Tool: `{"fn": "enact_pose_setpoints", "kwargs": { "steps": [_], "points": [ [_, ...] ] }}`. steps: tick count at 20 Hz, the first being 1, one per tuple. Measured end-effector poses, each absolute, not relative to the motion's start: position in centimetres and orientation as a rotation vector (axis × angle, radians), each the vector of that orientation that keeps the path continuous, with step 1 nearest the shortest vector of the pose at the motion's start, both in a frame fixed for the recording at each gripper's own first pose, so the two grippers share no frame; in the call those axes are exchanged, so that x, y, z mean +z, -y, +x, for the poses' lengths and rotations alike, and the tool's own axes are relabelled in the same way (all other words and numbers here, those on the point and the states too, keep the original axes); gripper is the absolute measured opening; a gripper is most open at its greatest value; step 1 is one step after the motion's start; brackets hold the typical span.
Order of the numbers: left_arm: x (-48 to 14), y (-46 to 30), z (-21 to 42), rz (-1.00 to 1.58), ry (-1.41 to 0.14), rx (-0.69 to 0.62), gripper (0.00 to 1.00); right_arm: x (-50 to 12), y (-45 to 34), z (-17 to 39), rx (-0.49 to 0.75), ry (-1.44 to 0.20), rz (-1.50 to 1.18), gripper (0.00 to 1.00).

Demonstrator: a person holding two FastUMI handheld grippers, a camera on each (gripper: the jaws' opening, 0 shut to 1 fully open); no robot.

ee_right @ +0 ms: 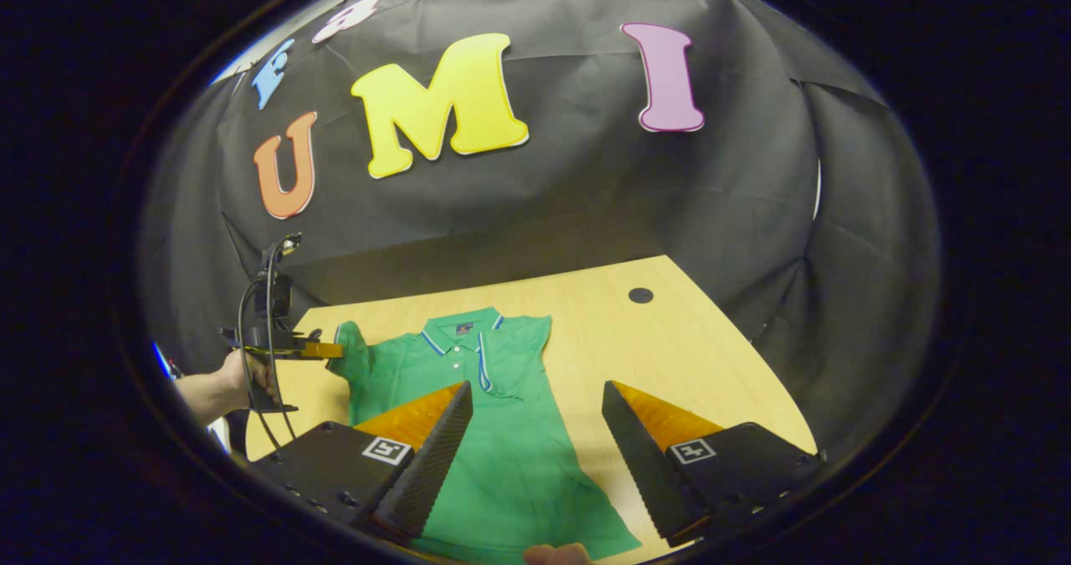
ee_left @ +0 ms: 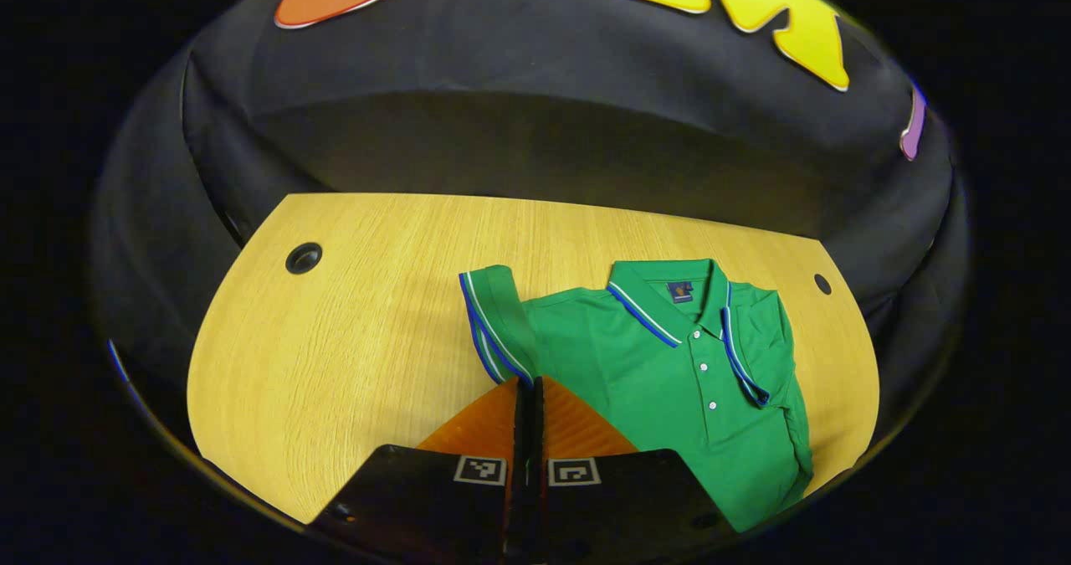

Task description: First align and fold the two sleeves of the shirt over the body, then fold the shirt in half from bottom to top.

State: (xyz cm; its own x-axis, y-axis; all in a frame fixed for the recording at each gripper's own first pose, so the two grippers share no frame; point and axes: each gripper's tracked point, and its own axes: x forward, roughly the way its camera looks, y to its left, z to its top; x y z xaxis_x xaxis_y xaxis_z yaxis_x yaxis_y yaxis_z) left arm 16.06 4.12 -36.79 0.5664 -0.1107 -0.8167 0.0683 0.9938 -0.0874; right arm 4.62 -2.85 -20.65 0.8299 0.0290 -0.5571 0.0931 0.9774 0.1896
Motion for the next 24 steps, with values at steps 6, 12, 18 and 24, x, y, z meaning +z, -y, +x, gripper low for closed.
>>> {"fn": "enact_pose_setpoints", "kwargs": {
  "steps": [6,12,18,24],
  "points": [
    [-36.8,4.9,16.9,-0.013,-0.987,-0.196,0.06,-20.5,6.5,3.1,-0.108,-0.602,0.271,0.96],
    [-39.3,11.1,16.7,-0.054,-1.030,-0.202,0.20,-21.9,9.6,1.3,-0.186,-0.636,0.307,0.96],
    [-36.5,10.2,16.5,-0.115,-0.960,-0.167,1.00,-21.9,8.7,2.3,-0.155,-0.622,0.269,0.96],
    [-32.0,5.9,14.6,-0.102,-0.855,-0.114,1.00,-21.5,6.9,3.9,-0.027,-0.587,0.097,0.96]
  ]
}}
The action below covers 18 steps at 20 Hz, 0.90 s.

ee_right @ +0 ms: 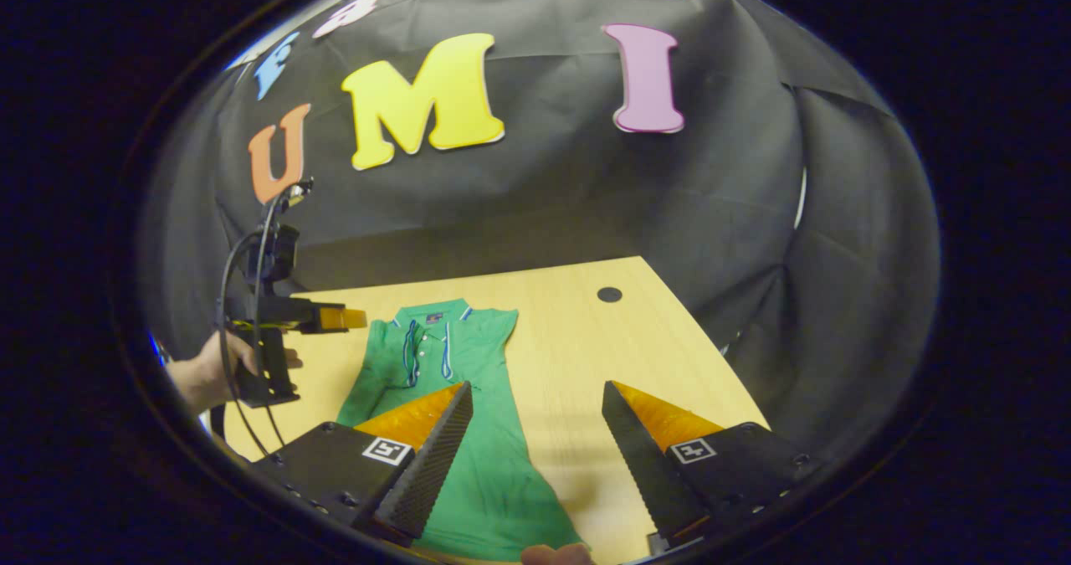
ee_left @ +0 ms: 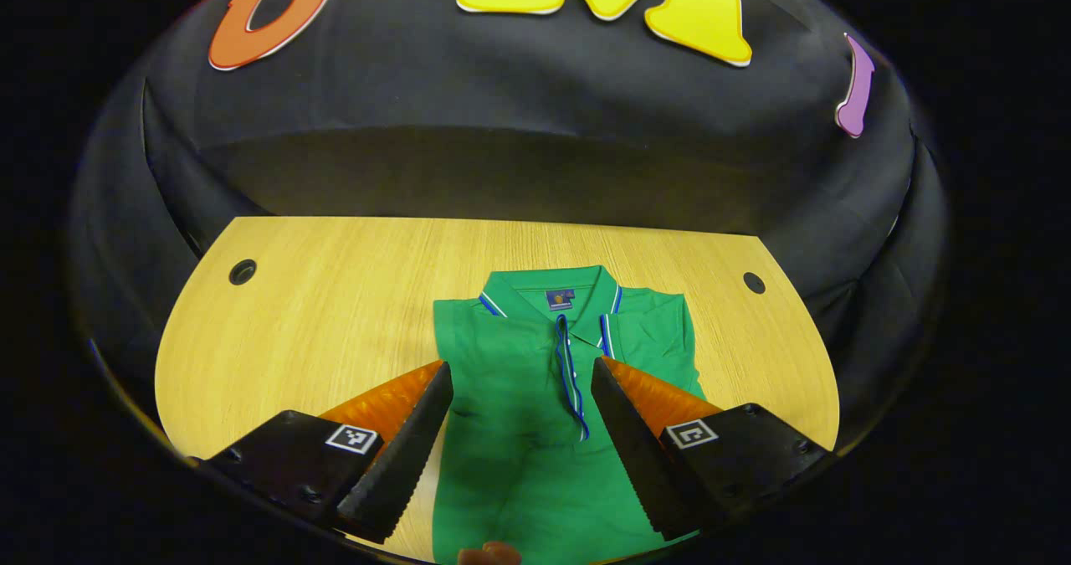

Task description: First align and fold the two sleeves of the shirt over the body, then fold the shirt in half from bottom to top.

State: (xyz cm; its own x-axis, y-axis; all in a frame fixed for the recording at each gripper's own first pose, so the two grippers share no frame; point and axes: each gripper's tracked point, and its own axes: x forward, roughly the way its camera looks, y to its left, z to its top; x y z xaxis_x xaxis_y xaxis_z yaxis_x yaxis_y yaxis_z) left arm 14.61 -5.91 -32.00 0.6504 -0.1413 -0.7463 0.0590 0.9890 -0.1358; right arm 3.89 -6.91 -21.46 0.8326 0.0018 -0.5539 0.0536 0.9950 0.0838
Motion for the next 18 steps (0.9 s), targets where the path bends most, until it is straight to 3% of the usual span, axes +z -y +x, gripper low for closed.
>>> {"fn": "enact_pose_setpoints", "kwargs": {
  "steps": [8,18],
  "points": [
    [-29.9,-0.2,2.8,-0.044,-0.831,-0.100,1.00,-26.1,5.5,1.7,0.162,-0.689,-0.080,0.97],
    [-35.9,-3.8,-17.7,-0.117,-1.241,-0.130,1.00,-38.5,8.4,-10.0,0.219,-1.088,-0.135,0.96]
  ]
}}
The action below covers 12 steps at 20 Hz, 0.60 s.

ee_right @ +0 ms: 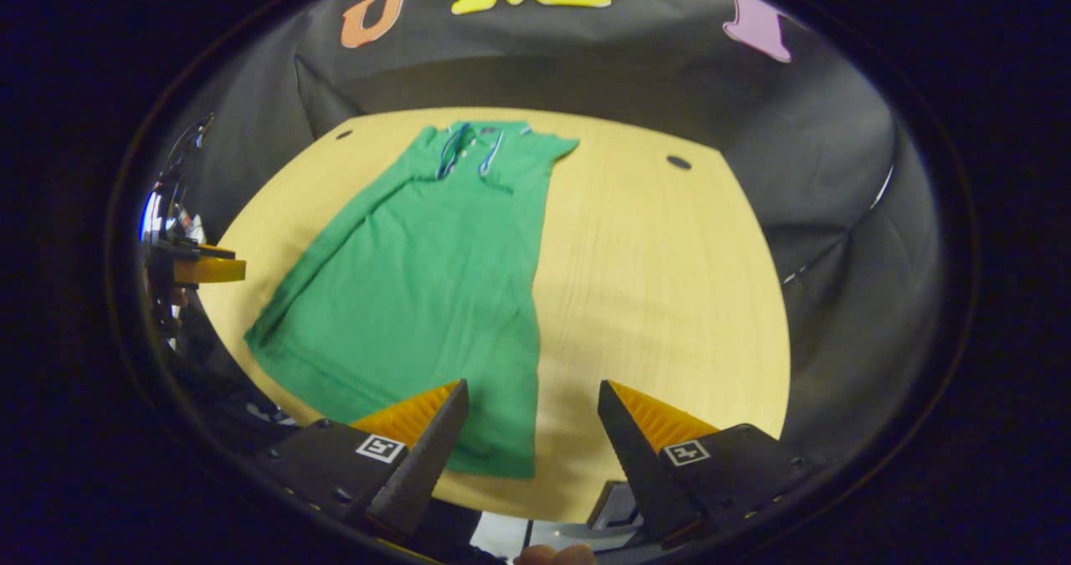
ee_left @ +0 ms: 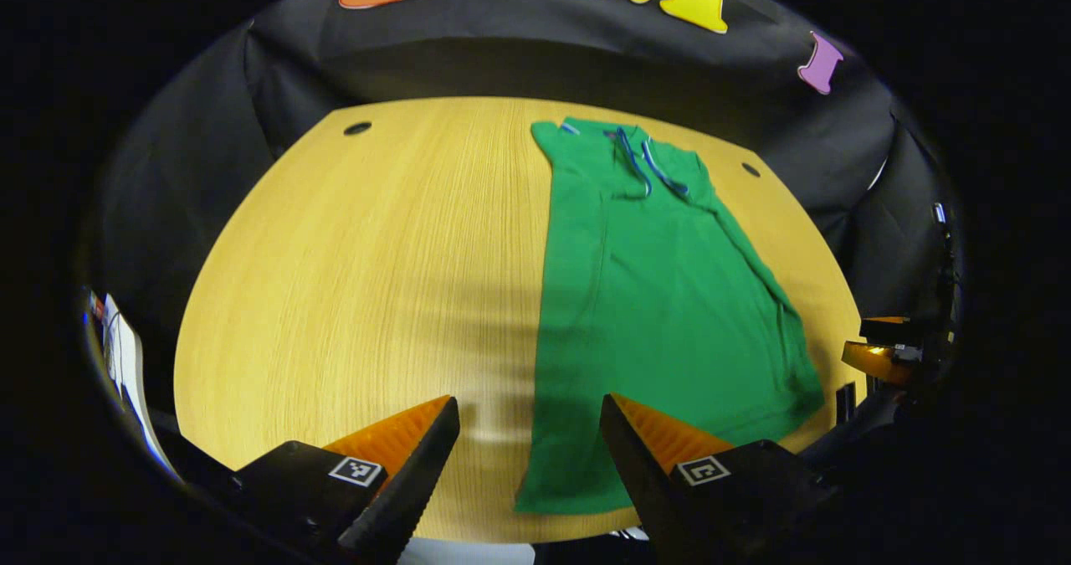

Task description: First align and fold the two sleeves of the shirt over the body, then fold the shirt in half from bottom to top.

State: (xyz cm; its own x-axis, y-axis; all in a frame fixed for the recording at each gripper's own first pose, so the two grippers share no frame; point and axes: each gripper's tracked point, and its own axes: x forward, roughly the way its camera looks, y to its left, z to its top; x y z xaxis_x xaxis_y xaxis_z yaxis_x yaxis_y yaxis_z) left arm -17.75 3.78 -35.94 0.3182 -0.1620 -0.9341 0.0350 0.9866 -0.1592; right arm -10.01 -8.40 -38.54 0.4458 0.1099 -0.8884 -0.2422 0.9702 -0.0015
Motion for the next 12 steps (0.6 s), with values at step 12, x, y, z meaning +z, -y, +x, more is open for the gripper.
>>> {"fn": "enact_pose_setpoints", "kwargs": {
  "steps": [12],
  "points": [
    [-38.7,-2.6,-22.2,-0.026,-1.447,-0.188,1.00,-43.9,8.1,-14.5,0.226,-1.309,-0.155,0.95]
  ]
}}
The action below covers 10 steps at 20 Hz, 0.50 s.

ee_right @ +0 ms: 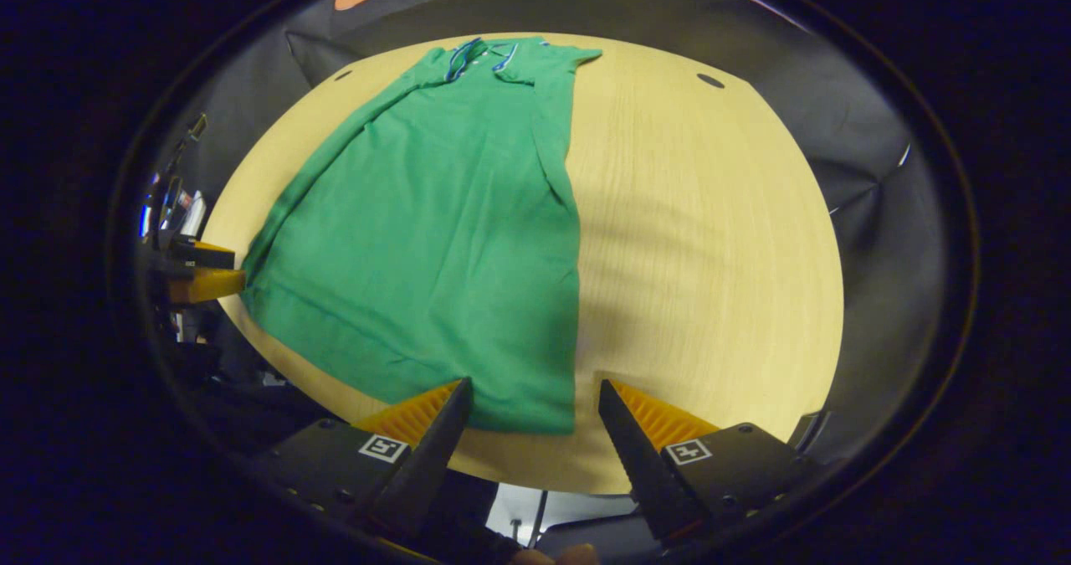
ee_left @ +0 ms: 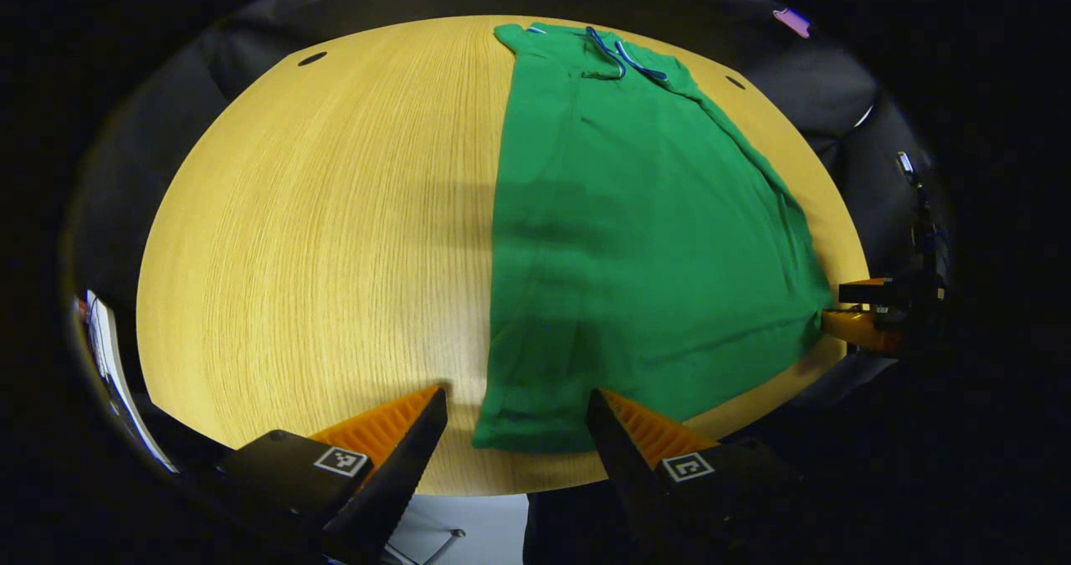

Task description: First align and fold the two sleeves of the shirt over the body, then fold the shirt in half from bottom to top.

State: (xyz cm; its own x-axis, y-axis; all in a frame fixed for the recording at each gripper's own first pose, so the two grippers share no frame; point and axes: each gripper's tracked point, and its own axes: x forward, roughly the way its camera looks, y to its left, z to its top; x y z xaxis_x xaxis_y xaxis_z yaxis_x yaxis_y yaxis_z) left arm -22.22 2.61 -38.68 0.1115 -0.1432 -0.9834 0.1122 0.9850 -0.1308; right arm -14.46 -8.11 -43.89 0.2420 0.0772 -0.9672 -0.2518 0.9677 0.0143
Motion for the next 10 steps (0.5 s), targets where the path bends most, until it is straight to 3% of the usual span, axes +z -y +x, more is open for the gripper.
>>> {"fn": "enact_pose_setpoints", "kwargs": {
  "steps": [7,9,10],
  "points": [
    [-39.7,-3.8,-22.9,-0.031,-1.491,-0.139,1.00,-44.8,8.5,-15.3,0.206,-1.363,-0.155,0.96],
    [-39.7,-4.3,-23.2,-0.001,-1.509,-0.131,0.95,-44.8,7.9,-15.4,0.228,-1.389,-0.173,0.83],
    [-39.9,-4.3,-23.2,0.004,-1.521,-0.139,0.86,-44.7,7.7,-15.4,0.239,-1.396,-0.179,0.70]
  ]
}}
